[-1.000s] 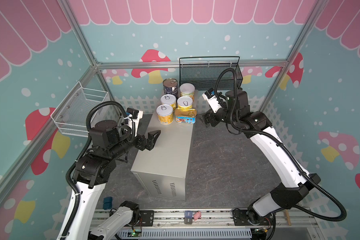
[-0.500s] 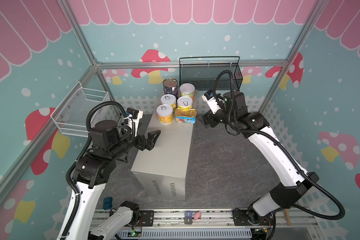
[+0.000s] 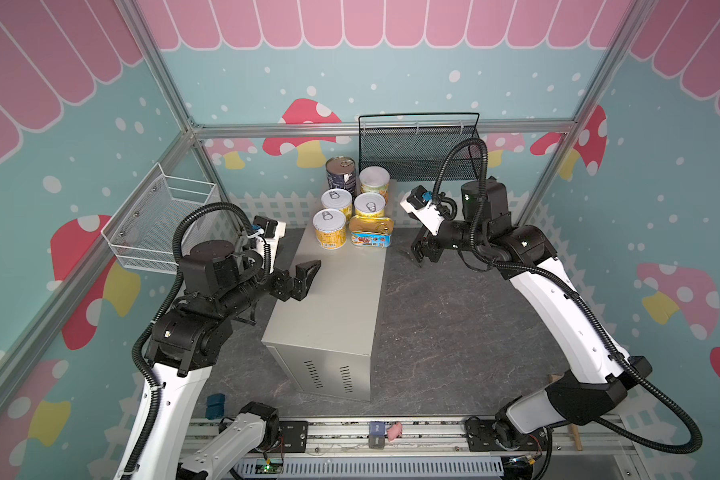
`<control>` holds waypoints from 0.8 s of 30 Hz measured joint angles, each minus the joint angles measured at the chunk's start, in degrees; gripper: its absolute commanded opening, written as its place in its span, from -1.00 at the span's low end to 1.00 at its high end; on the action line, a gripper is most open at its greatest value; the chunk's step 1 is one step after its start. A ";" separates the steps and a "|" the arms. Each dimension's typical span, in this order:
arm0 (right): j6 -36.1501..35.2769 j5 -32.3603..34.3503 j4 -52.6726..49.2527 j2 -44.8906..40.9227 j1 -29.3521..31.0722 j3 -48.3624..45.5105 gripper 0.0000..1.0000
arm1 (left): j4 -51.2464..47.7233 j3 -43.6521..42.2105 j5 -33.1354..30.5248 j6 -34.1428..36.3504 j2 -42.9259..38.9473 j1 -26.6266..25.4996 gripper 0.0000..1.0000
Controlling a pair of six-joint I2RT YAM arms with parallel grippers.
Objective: Place and organize the canned foods onto the counter
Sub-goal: 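Open the right gripper and release the tin beside the cans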
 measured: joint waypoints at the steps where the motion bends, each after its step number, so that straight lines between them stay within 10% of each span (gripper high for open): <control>1: -0.39 -0.52 0.02 0.90 -0.07 0.68 0.93 | 0.07 0.00 0.00 0.00 0.00 0.02 0.99; 24: -6.12 -9.88 -2.60 10.62 -1.05 7.98 0.88 | 0.20 -0.24 0.04 0.00 0.00 0.55 0.99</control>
